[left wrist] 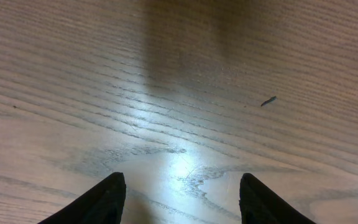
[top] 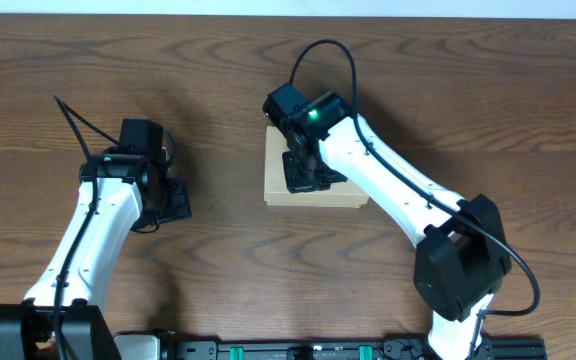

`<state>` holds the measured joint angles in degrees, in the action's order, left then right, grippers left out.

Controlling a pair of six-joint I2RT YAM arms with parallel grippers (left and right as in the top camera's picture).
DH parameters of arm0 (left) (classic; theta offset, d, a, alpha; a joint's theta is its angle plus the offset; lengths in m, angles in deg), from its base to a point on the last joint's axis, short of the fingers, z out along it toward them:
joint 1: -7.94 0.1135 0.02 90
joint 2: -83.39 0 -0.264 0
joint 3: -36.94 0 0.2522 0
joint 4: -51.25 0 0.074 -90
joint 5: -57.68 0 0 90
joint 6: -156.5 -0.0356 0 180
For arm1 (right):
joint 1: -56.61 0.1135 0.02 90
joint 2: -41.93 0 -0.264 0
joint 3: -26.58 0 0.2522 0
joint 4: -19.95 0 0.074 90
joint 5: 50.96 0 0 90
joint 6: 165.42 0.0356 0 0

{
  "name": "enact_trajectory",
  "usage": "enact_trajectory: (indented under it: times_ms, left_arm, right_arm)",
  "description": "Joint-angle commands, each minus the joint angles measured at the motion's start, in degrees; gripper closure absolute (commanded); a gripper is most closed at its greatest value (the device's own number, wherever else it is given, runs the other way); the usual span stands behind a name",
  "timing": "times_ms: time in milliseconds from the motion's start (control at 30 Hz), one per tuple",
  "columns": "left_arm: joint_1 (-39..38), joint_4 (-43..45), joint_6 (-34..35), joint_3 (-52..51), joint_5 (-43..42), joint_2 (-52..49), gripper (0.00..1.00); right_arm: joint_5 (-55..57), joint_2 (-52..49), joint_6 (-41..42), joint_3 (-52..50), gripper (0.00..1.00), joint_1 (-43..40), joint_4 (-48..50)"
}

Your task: Pack container

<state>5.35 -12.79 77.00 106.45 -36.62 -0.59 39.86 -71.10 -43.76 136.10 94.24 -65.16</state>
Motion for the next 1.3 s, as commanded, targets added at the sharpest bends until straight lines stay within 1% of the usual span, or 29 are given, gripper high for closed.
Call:
enact_trajectory:
  times_ms: [0, 167, 267, 333, 367, 400, 433, 467, 533, 567, 600, 633, 667, 700, 767, 800, 833, 867, 900, 967, 1067, 1233, 1267]
  left_arm:
    - [-0.13, 0.0, 0.22, -0.52, 0.39, 0.66, 0.41]
    - [-0.11, 0.26, -1.81, -0.44, 0.39, 0.66, 0.42]
    - [-0.11, 0.7, -3.91, 0.61, 0.28, 0.66, 0.41]
    - [-0.11, 2.34, -4.42, 1.33, 0.2, 0.66, 0.34]
    - [-0.11, 3.85, -5.03, 1.42, 0.24, 0.66, 0.29]
    - [-0.11, 5.75, -5.75, 1.42, 0.22, 0.66, 0.12]
    - [-0.11, 8.17, -6.47, 1.42, 0.24, 0.63, 0.05]
    - [-0.11, 10.08, -7.21, 1.42, 0.24, 0.63, 0.05]
    - [-0.07, 14.23, -7.98, 1.42, 0.92, 0.63, 0.05]
    - [0.0, 15.34, -7.96, 1.42, 1.75, 0.63, 0.05]
    - [0.0, 16.31, -7.93, 1.42, 1.99, 0.66, 0.05]
    - [0.0, 17.46, -7.98, 1.42, 2.08, 0.63, 0.05]
    - [0.0, 19.17, -8.22, 1.42, 2.58, 0.61, 0.05]
    - [0.0, 21.66, -9.49, 1.42, 3.23, 0.61, 0.05]
    - [-0.04, 25.33, -14.27, 1.38, 3.26, 0.61, 0.05]
    - [-0.09, 27.58, -16.94, 1.25, 3.26, 0.61, 0.05]
    - [-0.07, 29.18, -18.49, 1.05, 3.26, 0.61, 0.05]
    - [-0.07, 30.32, -19.61, 0.79, 3.19, 0.63, 0.05]
    - [-0.07, 30.88, -20.37, 0.46, 2.56, 0.63, 0.05]
    - [-0.07, 30.84, -20.85, -0.87, -0.5, 0.7, 0.05]
    - [-0.07, 31.28, -20.7, -5.88, -6.6, 1.88, 0.05]
    - [-0.09, 36.09, -16.02, -19.5, -7.54, 9.64, 0.05]
    - [-0.13, 36.35, -14.56, -22.18, -7.52, 12.59, 0.05]
  right_arm:
    - [-1.7, -0.44, 0.9, -2.71, 0.99, -0.92, 0.5]
    - [-1.7, 1.53, -0.9, -2.6, 0.98, -2.16, 3.72]
    - [-1.46, 5.01, -1.77, -2.36, 0.94, -3.91, 6.6]
    - [-0.96, 7.5, -2.97, -2.36, 0.9, -5.64, 8.87]
    - [-0.24, 8.9, -3.45, -2.36, 0.82, -6.78, 10.12]
    - [0.55, 10.03, -4.28, -2.36, 0.7, -7.89, 11.23]
    - [1.57, 11.08, -6.16, -2.36, 0.63, -9.11, 12.33]
    - [3.15, 12.09, -8.66, -2.36, 0.52, -10.62, 13.62]
    - [7.52, 13.31, -14.58, -2.36, 0.4, -13.49, 15.98]
    - [10.08, 13.44, -16.96, -2.36, 0.32, -14.8, 16.41]
    - [12.9, 13.44, -18.73, -2.36, 0.21, -16.44, 16.33]
    - [14.43, 13.42, -19.47, -2.38, 0.16, -17.97, 15.98]
    - [15.13, 13.35, -19.71, -2.47, 0.16, -19.87, 15.34]
    - [15.06, 13.35, -19.74, -2.75, 0.19, -21.73, 15.23]
    - [15.3, 13.38, -20.98, -3.13, 0.28, -24.63, 15.52]
    - [14.99, 13.4, -23.12, -3.26, 0.3, -26.01, 15.96]
    - [14.4, 13.42, -25.73, -3.48, 0.34, -26.99, 16.74]
    - [13.35, 13.55, -28.2, -3.69, 0.36, -27.76, 17.49]
    - [12.13, 13.86, -30.32, -4.11, 0.36, -28.48, 18.29]
    - [11.74, 15.19, -31.1, -5.84, 0.35, -29.55, 20.0]
    - [10.03, 19.1, -31.34, -12.76, 0.34, -31.21, 25.92]
    - [2.1, 29.46, -31.32, -32.28, 0.33, -35.12, 39.01]
    - [0.83, 32.02, -30.91, -36.98, 0.31, -35.85, 41.44]
